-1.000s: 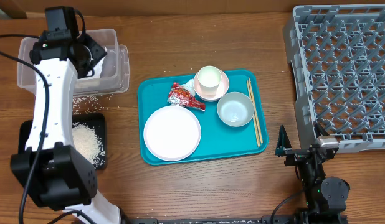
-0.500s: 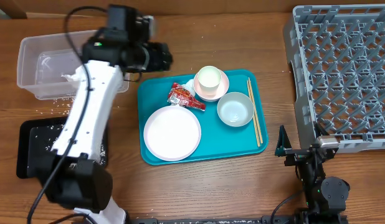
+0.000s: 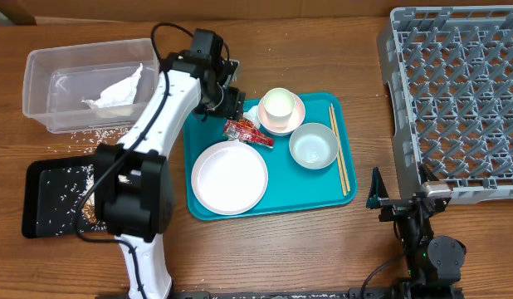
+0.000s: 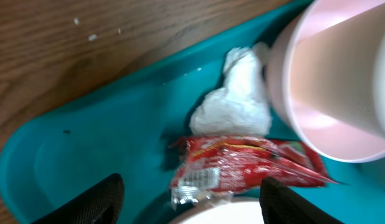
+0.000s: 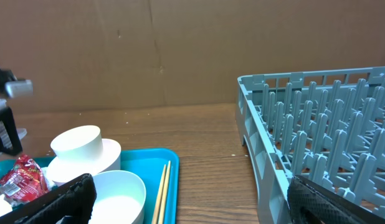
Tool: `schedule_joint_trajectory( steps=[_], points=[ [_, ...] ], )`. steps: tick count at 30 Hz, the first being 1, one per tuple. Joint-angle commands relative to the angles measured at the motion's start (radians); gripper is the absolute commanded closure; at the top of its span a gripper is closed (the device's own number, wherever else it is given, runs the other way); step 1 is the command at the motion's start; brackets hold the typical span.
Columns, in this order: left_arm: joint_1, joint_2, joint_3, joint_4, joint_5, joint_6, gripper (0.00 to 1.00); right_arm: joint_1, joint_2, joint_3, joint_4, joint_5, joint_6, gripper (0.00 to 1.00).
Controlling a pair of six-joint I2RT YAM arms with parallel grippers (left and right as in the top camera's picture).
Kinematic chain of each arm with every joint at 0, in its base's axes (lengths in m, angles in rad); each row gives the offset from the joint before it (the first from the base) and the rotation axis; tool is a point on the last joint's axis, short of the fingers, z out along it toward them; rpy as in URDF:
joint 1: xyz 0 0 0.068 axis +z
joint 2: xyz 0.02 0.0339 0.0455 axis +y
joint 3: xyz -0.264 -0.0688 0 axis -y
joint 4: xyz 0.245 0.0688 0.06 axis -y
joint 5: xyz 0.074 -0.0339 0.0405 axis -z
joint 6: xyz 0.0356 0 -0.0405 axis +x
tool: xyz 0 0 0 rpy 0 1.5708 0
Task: Sort waste into correct bins and load items into the dishwasher
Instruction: 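Move the left gripper back to the tray and grasp the red wrapper, then carry the red wrapper with the left gripper into the clear bin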
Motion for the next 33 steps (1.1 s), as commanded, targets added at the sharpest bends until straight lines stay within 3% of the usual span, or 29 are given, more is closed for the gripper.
schedule_joint_trajectory(
  steps=[1,8,11,16,19,25,33],
  points=[
    [-0.008,0.057,0.009,-0.002,-0.003,0.043,0.28,0.004,-0.008,-0.01,0.004,0.009,0.001,0.0],
    [-0.009,0.114,0.009,-0.002,0.058,0.077,0.3,0.004,-0.008,-0.01,0.004,0.009,0.001,0.0],
    [-0.009,0.118,0.009,0.005,0.075,0.076,0.37,0.004,-0.008,-0.01,0.004,0.009,0.001,0.0],
    [-0.009,0.118,0.009,0.004,0.074,0.076,0.67,0.004,-0.008,-0.01,0.004,0.009,0.001,0.0],
    [-0.009,0.118,0.009,-0.004,0.074,0.076,0.95,0.004,-0.008,-0.01,0.004,0.009,0.001,0.0],
    [0.016,0.103,0.056,-0.068,0.074,0.007,0.96,0.004,-0.008,-0.01,0.004,0.009,0.001,0.0],
    [0.11,0.012,0.295,-0.28,0.069,-0.058,0.96,0.004,-0.008,-0.01,0.004,0.009,0.001,0.0]
  ],
)
